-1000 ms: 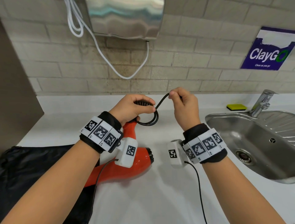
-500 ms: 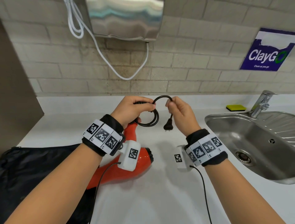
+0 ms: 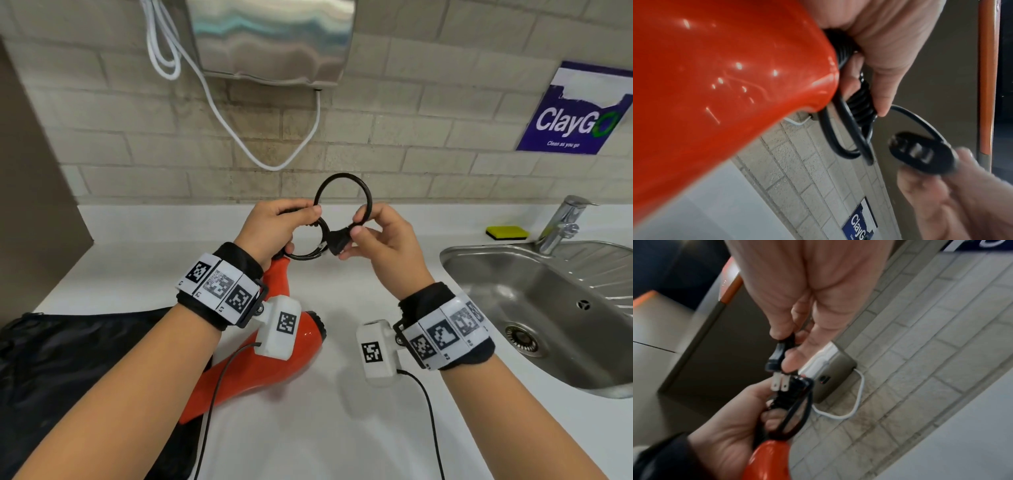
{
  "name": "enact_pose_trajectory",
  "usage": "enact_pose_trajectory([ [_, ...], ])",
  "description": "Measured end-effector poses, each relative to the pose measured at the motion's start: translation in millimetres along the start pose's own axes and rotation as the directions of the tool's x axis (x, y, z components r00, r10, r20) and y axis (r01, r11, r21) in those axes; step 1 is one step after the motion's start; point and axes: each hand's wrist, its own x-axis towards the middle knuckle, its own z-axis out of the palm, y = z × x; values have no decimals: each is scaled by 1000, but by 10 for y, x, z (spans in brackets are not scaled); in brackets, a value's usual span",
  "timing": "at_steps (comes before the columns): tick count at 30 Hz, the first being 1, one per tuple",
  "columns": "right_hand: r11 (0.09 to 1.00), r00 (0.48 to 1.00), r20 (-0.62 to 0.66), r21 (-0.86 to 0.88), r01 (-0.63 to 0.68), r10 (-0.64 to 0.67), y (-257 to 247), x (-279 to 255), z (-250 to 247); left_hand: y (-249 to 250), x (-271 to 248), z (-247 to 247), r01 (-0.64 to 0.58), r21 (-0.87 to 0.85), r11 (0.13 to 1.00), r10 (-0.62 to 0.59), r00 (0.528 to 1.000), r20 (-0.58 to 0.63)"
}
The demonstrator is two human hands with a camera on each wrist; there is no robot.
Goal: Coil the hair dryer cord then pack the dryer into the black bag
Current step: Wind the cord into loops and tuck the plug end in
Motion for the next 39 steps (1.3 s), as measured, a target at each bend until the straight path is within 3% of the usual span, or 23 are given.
enact_pose_trajectory([
  [1,1000,1000,-11,-15,15,-15,9,0,59,-1,-8,4,-8,3,1000,8,1000,12],
  [3,973,995,-56,-220,72,-87,102,-9,151,-1,-29,14,-23,7,1000,23,999,48],
  [6,827,968,-91,-542,151,-236,254,-21,277,-3,-60,27,-35,22,999,33,995,92],
  [8,837,949,-174,-530,135,-264,290,1,339,-11,-79,47,-34,30,999,30,993,118],
  [10,911,955,-217,-400,102,-203,302,67,371,-14,-98,61,-40,60,997,29,985,169],
  [13,950,989,-113,-308,57,-96,345,130,370,3,-126,64,-57,139,989,21,968,251],
  [16,906,994,14,-409,107,-111,370,83,277,4,-124,47,-57,132,990,20,964,264],
  [20,814,979,103,-544,202,-175,519,-100,36,-14,-87,13,3,-6,1000,-2,988,154],
  [25,744,997,37,-668,-24,65,769,-139,-182,12,-79,63,5,56,998,-13,989,151],
  [28,811,989,21,-575,-108,147,660,-99,-134,30,-88,110,-15,54,998,8,993,116],
  [31,948,996,-50,-309,-80,67,436,-76,-36,22,-78,116,-35,44,998,30,995,95],
  [34,965,999,-52,-262,-24,11,289,2,49,3,-71,105,-50,43,998,46,995,89],
  [39,987,997,-23,-137,-79,76,257,98,72,15,-95,114,-27,32,999,22,990,141],
])
